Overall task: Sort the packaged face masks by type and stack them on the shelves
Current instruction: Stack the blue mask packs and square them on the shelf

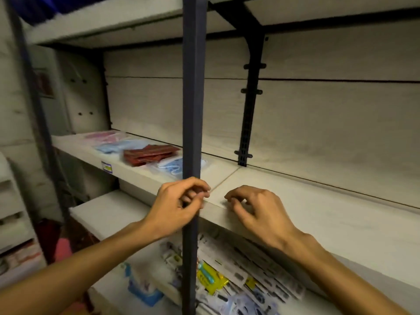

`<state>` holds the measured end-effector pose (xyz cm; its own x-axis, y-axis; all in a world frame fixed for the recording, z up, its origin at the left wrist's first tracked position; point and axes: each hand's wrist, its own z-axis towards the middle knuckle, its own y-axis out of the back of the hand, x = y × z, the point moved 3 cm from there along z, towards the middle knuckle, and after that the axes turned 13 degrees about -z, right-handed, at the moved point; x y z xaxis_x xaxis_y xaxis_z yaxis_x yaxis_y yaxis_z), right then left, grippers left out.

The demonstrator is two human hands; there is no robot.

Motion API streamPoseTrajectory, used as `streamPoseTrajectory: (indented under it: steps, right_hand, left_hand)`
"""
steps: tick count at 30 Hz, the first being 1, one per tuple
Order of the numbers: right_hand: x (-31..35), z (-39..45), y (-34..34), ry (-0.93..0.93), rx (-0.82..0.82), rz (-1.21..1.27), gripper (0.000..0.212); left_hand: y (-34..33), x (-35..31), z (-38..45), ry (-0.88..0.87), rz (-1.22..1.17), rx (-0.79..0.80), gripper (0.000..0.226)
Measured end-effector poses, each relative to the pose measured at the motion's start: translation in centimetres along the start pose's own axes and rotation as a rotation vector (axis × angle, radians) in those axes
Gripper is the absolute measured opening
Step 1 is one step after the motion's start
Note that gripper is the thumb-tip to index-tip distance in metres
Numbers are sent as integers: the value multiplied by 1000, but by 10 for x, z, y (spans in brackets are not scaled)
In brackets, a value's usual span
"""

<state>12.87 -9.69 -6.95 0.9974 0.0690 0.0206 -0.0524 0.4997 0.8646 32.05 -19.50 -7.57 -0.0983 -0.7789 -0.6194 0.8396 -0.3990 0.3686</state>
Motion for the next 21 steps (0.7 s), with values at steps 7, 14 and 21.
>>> streamPoseTrajectory:
  steps: [7,14,21]
  right_hand:
    - [88,10,-29,253,37,-54,36]
    - [145,74,-73,-17,39,92,65]
    - [128,169,-105,-863,21,489,61]
  left_hand:
    - [80,40,12,27,225,-124,18]
    - [124,115,43,146,416,107,32]
    - [136,165,67,210,443,300,51]
